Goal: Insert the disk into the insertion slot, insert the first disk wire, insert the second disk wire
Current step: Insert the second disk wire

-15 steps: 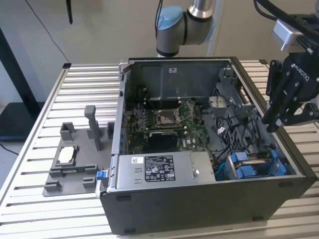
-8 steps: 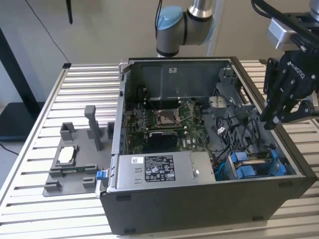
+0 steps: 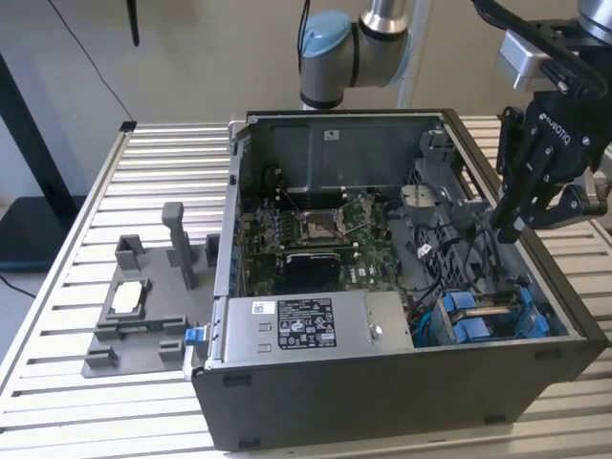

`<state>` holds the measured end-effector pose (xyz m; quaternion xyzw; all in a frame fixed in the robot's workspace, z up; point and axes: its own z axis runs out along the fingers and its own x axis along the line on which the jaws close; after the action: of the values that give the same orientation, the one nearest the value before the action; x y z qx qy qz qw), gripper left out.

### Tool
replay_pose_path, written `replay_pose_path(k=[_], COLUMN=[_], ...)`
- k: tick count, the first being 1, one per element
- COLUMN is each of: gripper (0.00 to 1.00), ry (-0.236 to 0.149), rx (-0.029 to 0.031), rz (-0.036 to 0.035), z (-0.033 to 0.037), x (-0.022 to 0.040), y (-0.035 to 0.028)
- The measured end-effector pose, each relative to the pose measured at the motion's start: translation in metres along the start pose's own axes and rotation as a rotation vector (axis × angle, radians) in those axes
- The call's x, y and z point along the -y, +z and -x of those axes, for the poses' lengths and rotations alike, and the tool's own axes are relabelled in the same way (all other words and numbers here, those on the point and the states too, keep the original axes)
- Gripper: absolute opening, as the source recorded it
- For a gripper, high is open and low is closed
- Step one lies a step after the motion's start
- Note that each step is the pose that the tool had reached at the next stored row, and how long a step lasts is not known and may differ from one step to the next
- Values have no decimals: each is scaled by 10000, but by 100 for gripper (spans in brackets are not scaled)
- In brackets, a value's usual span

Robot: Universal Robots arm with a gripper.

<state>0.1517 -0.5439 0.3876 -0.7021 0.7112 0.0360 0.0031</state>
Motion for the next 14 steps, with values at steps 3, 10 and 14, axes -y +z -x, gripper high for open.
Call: replay_pose_path(k=[3, 10, 14], gripper=[27, 27, 27], ry=[-1, -1, 0], rx=[-1, -1, -1], rz=[-9, -19, -19], z=[22, 83, 102], x=[-36, -113, -154], y=[-3, -17, -31])
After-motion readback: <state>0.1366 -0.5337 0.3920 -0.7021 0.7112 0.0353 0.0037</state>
